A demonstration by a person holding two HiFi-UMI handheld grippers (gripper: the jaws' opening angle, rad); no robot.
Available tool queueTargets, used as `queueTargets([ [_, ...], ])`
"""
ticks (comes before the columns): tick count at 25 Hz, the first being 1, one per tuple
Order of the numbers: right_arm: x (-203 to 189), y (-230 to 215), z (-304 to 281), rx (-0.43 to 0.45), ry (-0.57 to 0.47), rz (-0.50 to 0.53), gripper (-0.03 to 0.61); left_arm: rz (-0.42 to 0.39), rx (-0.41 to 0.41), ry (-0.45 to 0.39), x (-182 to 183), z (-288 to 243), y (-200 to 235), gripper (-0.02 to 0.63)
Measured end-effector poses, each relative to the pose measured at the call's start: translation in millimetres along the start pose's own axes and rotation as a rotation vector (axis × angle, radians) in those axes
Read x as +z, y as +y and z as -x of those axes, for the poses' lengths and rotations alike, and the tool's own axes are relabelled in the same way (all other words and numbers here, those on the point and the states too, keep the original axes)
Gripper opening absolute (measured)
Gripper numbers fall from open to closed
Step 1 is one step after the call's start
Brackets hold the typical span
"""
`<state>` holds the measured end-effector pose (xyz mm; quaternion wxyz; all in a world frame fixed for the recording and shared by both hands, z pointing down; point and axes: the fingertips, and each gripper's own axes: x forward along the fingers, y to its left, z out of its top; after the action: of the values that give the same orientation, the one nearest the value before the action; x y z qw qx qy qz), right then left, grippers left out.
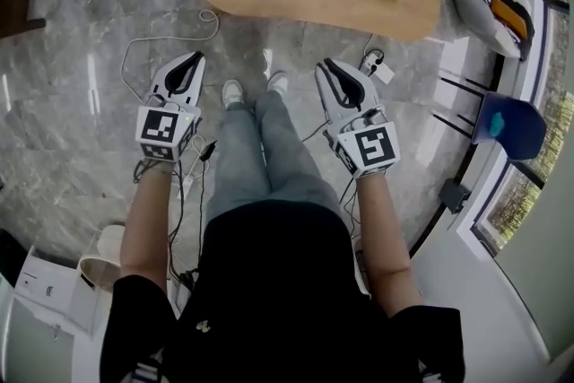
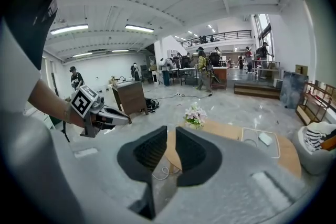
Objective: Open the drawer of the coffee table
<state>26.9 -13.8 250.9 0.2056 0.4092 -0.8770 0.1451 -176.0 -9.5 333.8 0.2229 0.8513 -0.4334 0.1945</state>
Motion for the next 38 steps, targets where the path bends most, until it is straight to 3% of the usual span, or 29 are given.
queueTargets([
  [12,-85.3,-14.5,-76.2,0.008,0.083,-0.017,0.066,0.003,0.01,0.083,-110.1,-104.9,64.8,0.052],
  [19,-139.9,-21.4,-118.7,0.017,0.112,-0.02,0.069,0.01,-0.009,0.112,-176.6,-169.5,93.1,0.124],
  [27,-208.0,-23.9,-157.1,0.025,0.122,-0.026,0.075,-0.083,-0.047,0.206,-264.6,-238.3,114.8,0.21],
  [33,-269.3,-30.2,-171.2,0.009,0.133,-0.05,0.077,-0.146,-0.043,0.195,-307.8,-291.9,128.0,0.266],
  [38,-307.6,-40.0,-175.4,-0.005,0.138,-0.069,0.077,-0.173,-0.034,0.146,-320.8,-330.5,133.7,0.282],
])
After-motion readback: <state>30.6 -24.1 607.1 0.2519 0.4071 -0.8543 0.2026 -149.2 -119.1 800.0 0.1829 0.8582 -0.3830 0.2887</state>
